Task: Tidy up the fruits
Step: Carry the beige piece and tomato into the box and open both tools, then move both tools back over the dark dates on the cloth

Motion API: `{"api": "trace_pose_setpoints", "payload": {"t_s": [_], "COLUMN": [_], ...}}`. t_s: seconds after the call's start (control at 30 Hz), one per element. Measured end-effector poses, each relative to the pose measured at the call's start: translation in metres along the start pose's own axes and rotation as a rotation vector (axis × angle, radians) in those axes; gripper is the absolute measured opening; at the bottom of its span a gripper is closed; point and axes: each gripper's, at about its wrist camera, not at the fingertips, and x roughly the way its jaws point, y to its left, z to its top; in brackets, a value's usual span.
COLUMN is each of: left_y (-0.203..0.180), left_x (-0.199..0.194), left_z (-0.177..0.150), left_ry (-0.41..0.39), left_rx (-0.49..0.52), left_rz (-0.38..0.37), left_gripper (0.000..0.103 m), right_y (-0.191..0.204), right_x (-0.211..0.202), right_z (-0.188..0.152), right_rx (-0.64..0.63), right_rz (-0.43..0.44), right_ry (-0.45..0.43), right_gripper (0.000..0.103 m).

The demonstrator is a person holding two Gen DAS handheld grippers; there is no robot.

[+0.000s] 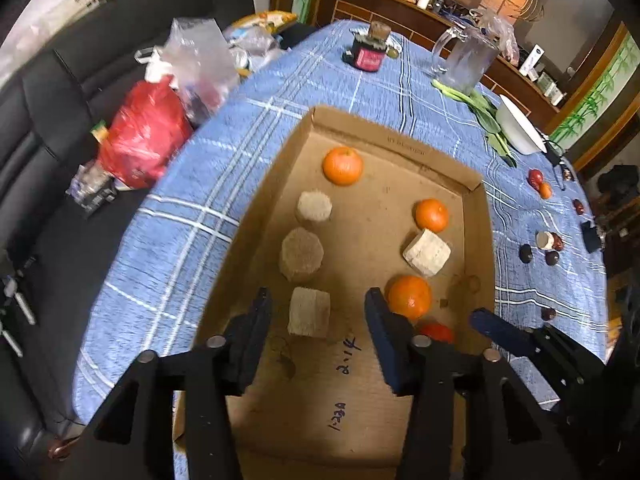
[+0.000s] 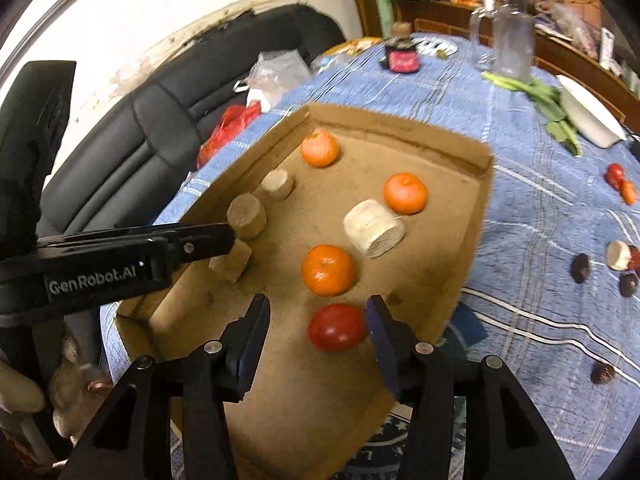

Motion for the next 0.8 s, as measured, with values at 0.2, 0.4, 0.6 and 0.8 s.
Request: {"api": "trace_pose_setpoints", "payload": {"t_s": [0.2,0.4,0.6,0.8], "left_y": [-0.038,-0.093,-0.139,-0.180], "left_x": [-0.029,-0.048,-0.059,-0.063], "left_z": [-0.002,-0.017,-0.033,-0.050], "left_ry": [-0.064,-0.119,-0.143,-0.144], "left_rx": [0.089,0.220,0.295,0.325], "left_rz": [0.071,0.149,0.188,0.190], "left_gripper": [0.060,0.060,0.060,0.060], "right_y": [-0.021,-0.062,-0.090,-0.118], "right_x": [-0.026,-0.059,-0.086,-0.111], "right_z": [-0.009,-0.034,-0.061,-0.068], "right_rx": [0.061,0.183,0.177,0.175], "right_rz": [-0.051,-0.148,-0.215,-0.229], "right_ry": [-0.064,-0.106,-0.098,-0.108], "right_gripper": [0.059,0.063,0.066,0.066]}}
